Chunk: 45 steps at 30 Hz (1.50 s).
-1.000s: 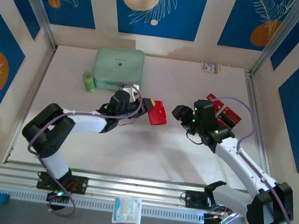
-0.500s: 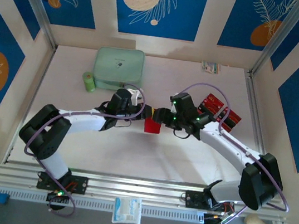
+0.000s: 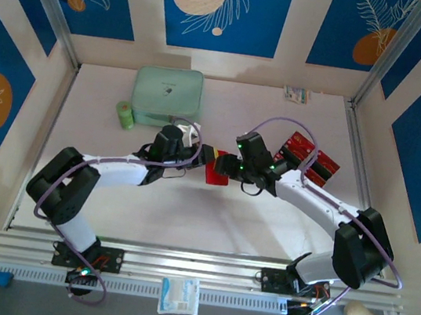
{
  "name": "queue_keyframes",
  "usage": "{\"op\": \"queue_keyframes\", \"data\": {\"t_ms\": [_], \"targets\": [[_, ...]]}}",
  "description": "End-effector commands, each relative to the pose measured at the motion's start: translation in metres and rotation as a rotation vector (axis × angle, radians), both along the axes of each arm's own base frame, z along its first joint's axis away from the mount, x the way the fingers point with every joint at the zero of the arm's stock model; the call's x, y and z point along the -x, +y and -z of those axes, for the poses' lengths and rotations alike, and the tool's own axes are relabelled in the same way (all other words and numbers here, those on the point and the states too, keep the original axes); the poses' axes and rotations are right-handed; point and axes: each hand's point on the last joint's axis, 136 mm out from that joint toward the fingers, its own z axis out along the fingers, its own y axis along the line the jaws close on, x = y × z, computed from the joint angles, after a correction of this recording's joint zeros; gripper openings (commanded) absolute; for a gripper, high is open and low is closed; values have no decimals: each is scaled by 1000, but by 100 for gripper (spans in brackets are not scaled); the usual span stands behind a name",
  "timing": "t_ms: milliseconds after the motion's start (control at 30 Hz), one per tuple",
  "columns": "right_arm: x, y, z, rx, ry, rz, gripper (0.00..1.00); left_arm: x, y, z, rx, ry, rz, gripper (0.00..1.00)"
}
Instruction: Put the credit cards into the card holder
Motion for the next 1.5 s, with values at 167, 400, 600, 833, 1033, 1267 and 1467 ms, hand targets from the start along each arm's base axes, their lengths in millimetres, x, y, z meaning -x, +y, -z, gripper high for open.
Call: {"op": "queue_keyframes", "data": {"t_ms": [167, 400, 600, 833, 1033, 1267, 1467], "targets": [[-20, -32, 24, 108, -21, 119, 45, 9, 0, -38, 94, -58, 29, 0], [-10, -30, 38, 110, 20, 113, 31, 12, 3, -45, 85, -73, 28, 0], [-3, -19, 34, 81, 34, 101, 31, 10, 2, -46, 73, -76, 30, 0], [3, -17, -9, 37, -31, 108, 35, 9, 5, -36, 24, -62, 22, 0], [11, 3, -37, -24, -77, 62, 41, 10, 5, -35, 15, -62, 21, 0], [10, 25, -26, -4, -52, 27, 46, 9, 6, -40, 20, -71, 17, 0], [14, 17, 6, 45, 12, 56, 45, 10, 8, -43, 14, -82, 8, 0]]}}
